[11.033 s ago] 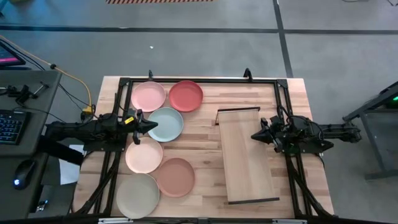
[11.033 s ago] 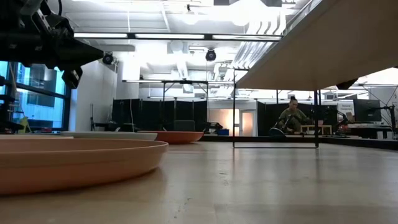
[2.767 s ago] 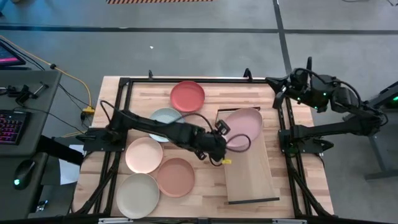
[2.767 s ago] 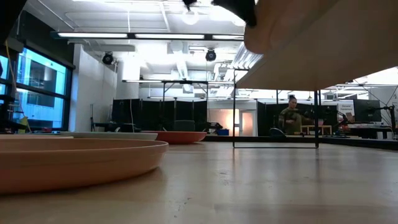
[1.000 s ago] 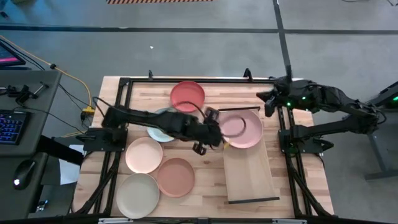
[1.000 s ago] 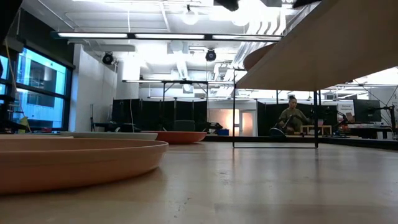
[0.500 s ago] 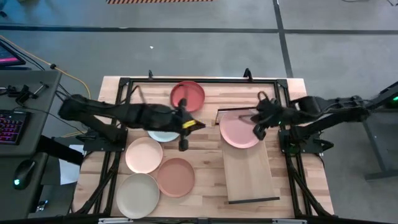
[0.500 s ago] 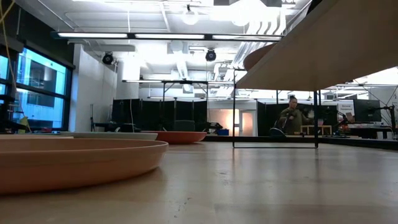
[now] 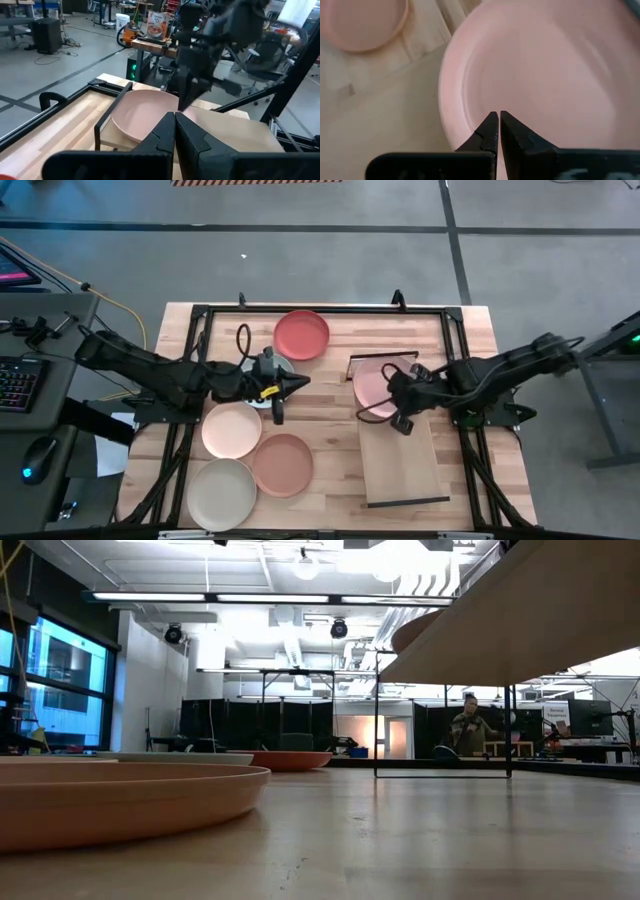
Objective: Place and stack plates onto a shelf
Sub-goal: Put the pink plate on the shelf, then stack the orange plate on top of the pink plate on the shelf
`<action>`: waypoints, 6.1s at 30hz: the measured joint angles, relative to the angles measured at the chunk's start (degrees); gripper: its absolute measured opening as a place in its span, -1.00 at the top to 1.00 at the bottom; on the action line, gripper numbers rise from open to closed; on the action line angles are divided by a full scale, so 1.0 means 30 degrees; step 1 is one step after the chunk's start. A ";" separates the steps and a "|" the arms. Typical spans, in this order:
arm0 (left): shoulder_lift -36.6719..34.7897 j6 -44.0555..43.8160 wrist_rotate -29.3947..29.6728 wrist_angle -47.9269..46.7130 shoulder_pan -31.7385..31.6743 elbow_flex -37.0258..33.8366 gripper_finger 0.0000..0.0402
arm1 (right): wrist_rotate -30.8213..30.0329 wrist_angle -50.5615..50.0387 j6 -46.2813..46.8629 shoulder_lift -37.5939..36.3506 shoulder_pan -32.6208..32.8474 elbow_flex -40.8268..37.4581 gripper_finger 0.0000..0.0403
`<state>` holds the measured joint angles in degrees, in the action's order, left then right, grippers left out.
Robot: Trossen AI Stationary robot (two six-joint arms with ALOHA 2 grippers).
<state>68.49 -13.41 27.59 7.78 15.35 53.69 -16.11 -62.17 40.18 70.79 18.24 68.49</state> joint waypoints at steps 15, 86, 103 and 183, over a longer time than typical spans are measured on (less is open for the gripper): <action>0.0005 -0.0037 0.0067 -0.0031 0.0132 0.0000 1.00 | -0.1488 0.7860 0.3493 -0.9062 0.0131 -0.7356 1.00; -0.2759 0.0678 -0.0926 -0.2181 0.0008 0.0022 1.00 | -0.1693 0.6794 -0.0763 -0.7835 0.0345 -0.4050 1.00; -0.4548 -0.0558 -0.5632 0.2826 -0.1754 -0.2982 1.00 | -0.1527 2.1114 -0.6157 -0.8767 -0.0503 -0.8983 1.00; 1.2070 -1.0430 -0.6880 -1.4167 -1.7317 0.3483 0.73 | -0.2329 2.2120 -0.5046 -0.7579 -0.0503 -0.8998 1.00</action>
<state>104.70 -44.70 6.95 -34.72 -36.60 64.14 -23.09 4.19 25.04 48.05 16.73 41.50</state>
